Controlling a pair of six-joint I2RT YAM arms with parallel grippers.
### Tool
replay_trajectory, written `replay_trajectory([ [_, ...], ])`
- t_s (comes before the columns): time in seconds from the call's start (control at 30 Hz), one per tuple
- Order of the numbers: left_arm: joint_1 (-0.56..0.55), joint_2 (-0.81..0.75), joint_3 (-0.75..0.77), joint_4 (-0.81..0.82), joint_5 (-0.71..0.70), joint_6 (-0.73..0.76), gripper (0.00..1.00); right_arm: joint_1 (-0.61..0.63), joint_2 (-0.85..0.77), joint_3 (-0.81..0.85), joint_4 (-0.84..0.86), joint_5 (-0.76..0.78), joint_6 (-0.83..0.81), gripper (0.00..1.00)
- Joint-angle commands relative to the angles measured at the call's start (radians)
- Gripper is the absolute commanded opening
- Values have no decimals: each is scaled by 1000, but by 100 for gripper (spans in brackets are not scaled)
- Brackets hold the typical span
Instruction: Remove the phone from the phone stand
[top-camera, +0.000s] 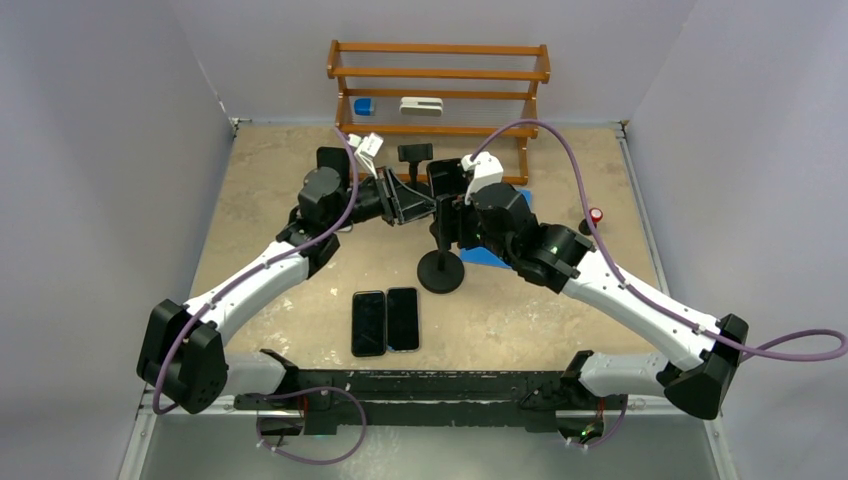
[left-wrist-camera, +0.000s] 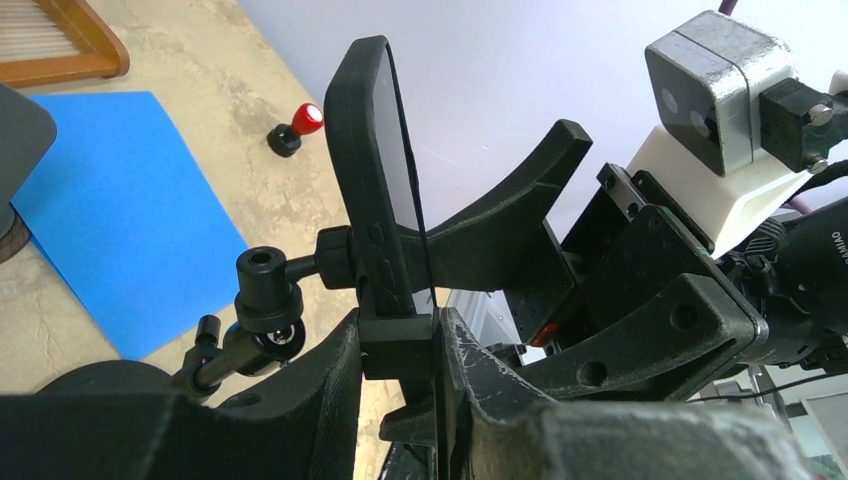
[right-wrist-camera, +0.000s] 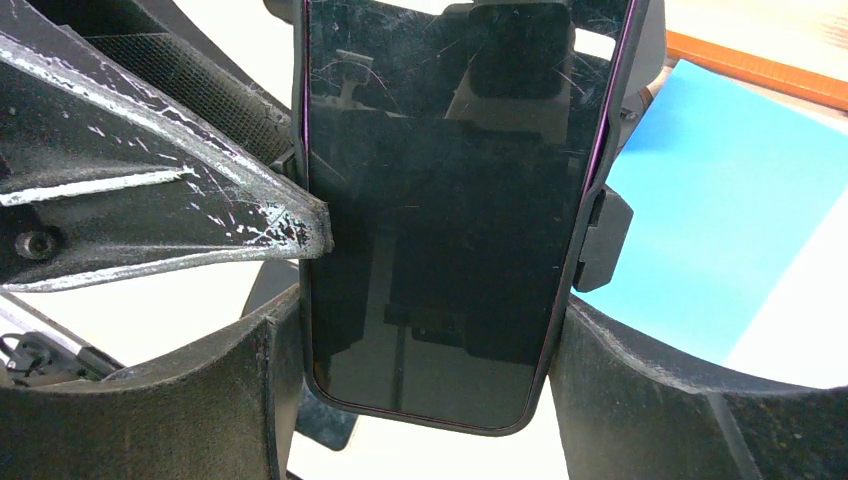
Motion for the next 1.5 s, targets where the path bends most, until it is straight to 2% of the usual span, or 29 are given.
replay_trajectory([
  [0.0, 23, -14, -10, 76, 21, -9, 0, -4, -41, -4, 45, 51, -19, 32],
  [0.1, 46, -26, -46, 104, 20, -42, 0, -5, -47, -21, 45, 90, -8, 18],
  [0.17, 66, -33, -75, 131, 23, -70, 0, -11, -50, -35, 45, 103, 3, 0],
  [0.47, 132, -25, -164, 251, 90, -174, 0, -51, -77, -105, 63, 89, 22, 0],
  [0.9, 153, -13, -194, 319, 135, -207, 0, -89, -103, -144, 83, 61, 42, 0],
  [1.1, 151, 11, -176, 327, 154, -212, 0, -87, -105, -126, 148, -2, -27, 0],
  [1.17, 149, 17, -158, 312, 158, -206, 0, -87, -108, -112, 153, -18, -40, 16],
  [1.23, 144, 17, -143, 294, 155, -196, 0, -86, -104, -96, 152, -31, -52, 40],
  [1.3, 136, 16, -124, 270, 148, -179, 0, -83, -95, -78, 143, -38, -62, 59],
  [1.47, 107, 13, -80, 210, 126, -129, 0, -72, -78, -55, 128, -34, -81, 82],
])
